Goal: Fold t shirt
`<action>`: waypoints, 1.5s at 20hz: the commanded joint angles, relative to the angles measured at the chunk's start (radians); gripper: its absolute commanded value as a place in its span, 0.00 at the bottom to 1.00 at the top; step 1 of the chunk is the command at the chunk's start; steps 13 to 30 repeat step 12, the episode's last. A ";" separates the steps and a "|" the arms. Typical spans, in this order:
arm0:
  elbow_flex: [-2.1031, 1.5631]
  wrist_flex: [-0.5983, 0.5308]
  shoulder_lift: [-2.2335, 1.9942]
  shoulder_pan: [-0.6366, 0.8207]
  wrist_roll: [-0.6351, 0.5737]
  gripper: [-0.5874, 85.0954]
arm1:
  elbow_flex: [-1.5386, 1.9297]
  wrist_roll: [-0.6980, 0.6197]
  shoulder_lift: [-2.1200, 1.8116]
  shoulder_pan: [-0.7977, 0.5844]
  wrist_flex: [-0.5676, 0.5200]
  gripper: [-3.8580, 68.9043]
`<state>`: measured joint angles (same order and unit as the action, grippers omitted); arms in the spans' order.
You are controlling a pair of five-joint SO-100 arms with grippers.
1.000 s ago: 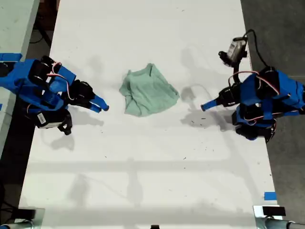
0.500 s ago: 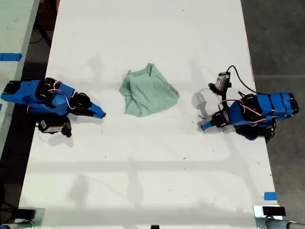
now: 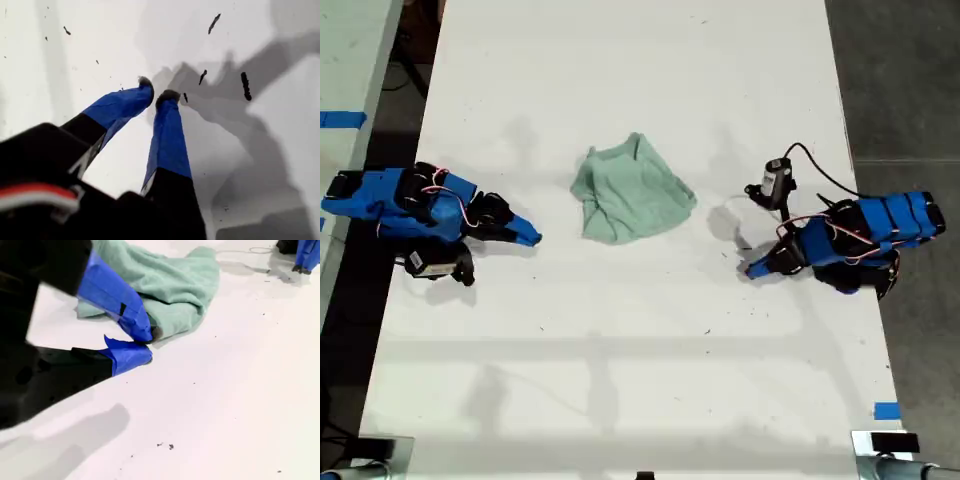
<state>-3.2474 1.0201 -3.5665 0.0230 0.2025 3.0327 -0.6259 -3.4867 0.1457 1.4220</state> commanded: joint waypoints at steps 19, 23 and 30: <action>-0.044 0.002 -0.006 0.121 -0.238 0.11 | 0.052 -0.210 -0.011 -0.014 -0.037 0.11; -0.044 0.002 -0.006 0.121 -0.238 0.11 | 0.052 -0.210 -0.011 -0.014 -0.037 0.11; -0.044 0.002 -0.006 0.121 -0.238 0.11 | 0.052 -0.210 -0.011 -0.014 -0.037 0.11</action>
